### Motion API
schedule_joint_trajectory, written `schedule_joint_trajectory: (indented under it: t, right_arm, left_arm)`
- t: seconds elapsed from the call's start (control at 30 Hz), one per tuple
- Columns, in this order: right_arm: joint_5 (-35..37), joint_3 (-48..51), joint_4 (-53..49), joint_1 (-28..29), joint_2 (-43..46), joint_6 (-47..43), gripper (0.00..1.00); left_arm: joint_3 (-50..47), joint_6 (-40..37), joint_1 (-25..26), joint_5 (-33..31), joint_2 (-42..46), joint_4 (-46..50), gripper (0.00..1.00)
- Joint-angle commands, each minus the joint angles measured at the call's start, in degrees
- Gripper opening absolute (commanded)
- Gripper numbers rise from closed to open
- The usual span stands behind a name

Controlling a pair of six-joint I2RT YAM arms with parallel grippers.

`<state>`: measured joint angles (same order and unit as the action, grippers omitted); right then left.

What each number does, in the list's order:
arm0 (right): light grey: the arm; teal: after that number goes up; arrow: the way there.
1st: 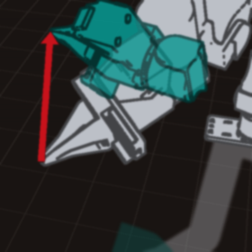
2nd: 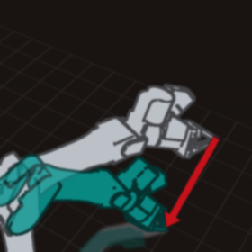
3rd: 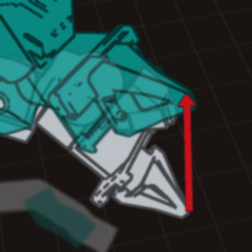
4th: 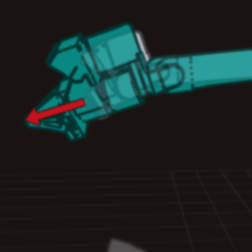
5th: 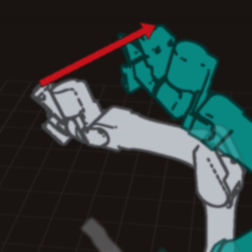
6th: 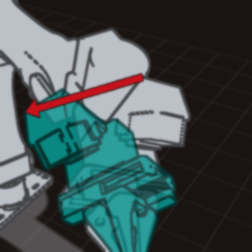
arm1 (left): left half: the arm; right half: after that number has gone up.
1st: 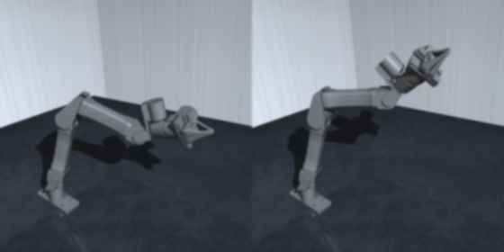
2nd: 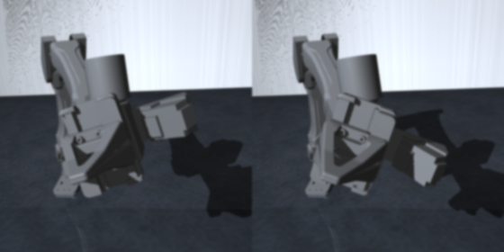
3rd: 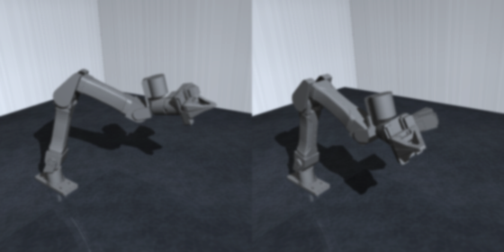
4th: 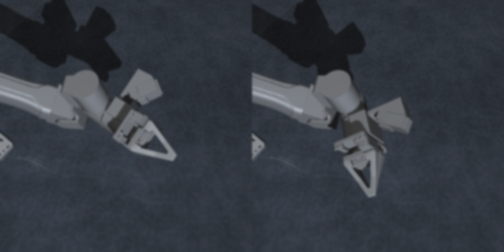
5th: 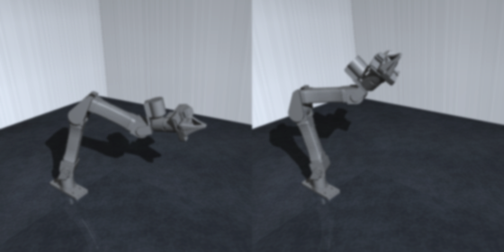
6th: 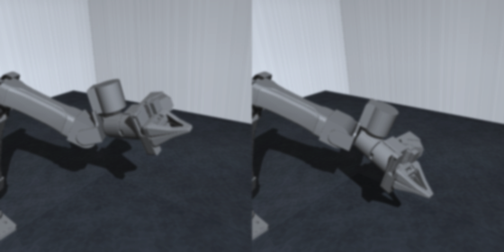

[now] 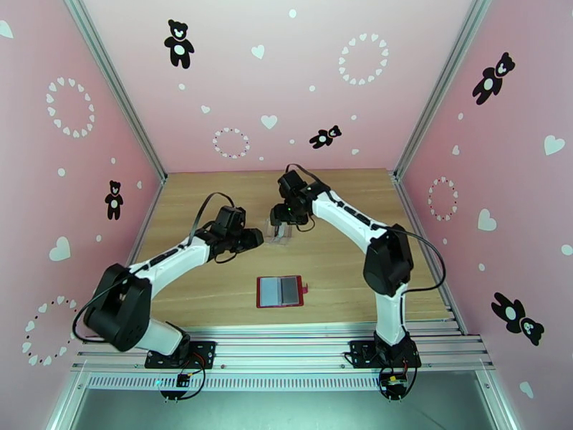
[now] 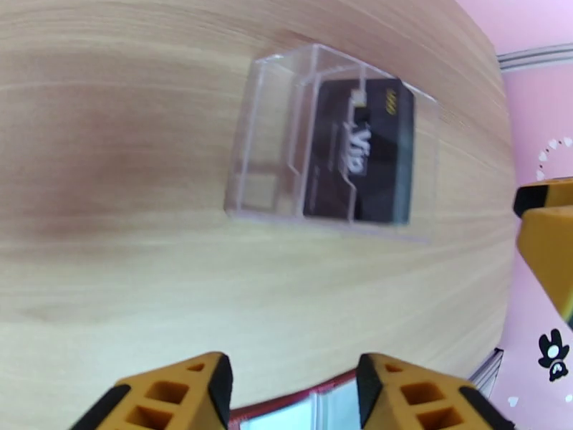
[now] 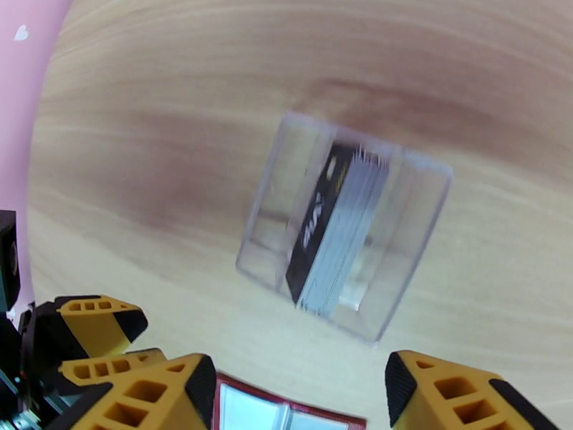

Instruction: Put the credit cards into the card holder

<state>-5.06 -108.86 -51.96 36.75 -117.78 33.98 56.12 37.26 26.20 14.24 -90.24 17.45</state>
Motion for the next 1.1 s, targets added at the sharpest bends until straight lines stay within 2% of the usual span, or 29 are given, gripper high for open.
schedule_joint_trajectory:
  t: [0.0,0.2,0.37,0.5,0.83,1.07]
  right_arm:
    - [4.1,-5.8,-8.0,-0.6,-3.3,-1.7,0.68]
    - [0.3,-6.3,-7.8,-2.4,-4.4,-1.9,0.68]
    - [-0.1,-3.8,-7.1,-2.9,-2.1,-2.8,0.68]
    - [-1.2,0.1,-5.1,-3.6,0.2,-2.6,0.68]
    - [-1.6,3.8,-3.7,-4.3,2.3,-2.4,0.68]
    - [-1.5,8.5,-2.0,-5.8,5.3,-2.5,0.68]
  left_arm:
    - [5.0,-1.2,-0.9,1.6,-5.9,-0.8,0.5]
    - [16.4,-3.7,-1.2,1.6,-17.8,0.9,0.46]
    - [23.0,-5.5,-1.6,-2.2,-23.1,5.0,0.43]
    - [25.5,-5.7,-1.8,-1.6,-26.4,5.4,0.39]
    - [23.6,-3.9,-0.7,2.4,-28.6,1.3,0.3]
    - [22.5,-2.0,3.7,2.9,-29.2,-1.8,0.27]
